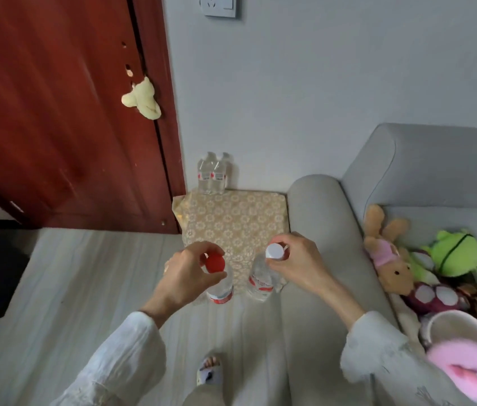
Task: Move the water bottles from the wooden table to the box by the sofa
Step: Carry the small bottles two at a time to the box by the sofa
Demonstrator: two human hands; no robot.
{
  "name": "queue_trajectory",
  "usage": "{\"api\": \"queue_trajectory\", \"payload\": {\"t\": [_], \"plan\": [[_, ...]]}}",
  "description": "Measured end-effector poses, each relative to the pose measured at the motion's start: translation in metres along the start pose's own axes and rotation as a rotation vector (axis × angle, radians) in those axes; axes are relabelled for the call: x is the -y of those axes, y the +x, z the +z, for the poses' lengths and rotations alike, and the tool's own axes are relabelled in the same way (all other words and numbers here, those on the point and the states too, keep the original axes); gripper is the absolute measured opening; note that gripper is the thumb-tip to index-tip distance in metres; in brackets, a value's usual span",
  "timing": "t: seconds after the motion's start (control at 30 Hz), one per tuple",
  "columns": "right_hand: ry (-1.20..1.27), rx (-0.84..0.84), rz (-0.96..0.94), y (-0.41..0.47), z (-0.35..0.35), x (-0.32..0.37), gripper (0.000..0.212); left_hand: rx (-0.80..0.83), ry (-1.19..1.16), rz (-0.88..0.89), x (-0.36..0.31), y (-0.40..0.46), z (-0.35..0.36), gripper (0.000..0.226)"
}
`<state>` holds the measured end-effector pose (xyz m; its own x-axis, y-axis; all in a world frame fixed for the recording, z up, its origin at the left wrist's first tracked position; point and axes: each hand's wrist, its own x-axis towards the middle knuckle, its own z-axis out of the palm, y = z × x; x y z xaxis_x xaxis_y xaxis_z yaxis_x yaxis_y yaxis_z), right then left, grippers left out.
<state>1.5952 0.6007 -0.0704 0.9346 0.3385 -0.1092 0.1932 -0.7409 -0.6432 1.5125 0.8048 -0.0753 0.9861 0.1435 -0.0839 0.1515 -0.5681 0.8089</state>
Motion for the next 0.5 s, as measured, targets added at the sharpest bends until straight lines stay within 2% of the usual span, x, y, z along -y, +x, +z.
{"api": "queue_trajectory", "payload": {"t": [0.23,0.5], "plan": [[0.007,-0.015,0.046,0.126,-0.018,-0.028,0.027,0.077,0.055,-0.019,0.005,0.14,0.011,0.031],[-0.049,0.136,-0.005,0.276,-0.006,-0.071,0.028,0.051,0.099,-0.184,0.033,0.267,0.046,0.032]]}}
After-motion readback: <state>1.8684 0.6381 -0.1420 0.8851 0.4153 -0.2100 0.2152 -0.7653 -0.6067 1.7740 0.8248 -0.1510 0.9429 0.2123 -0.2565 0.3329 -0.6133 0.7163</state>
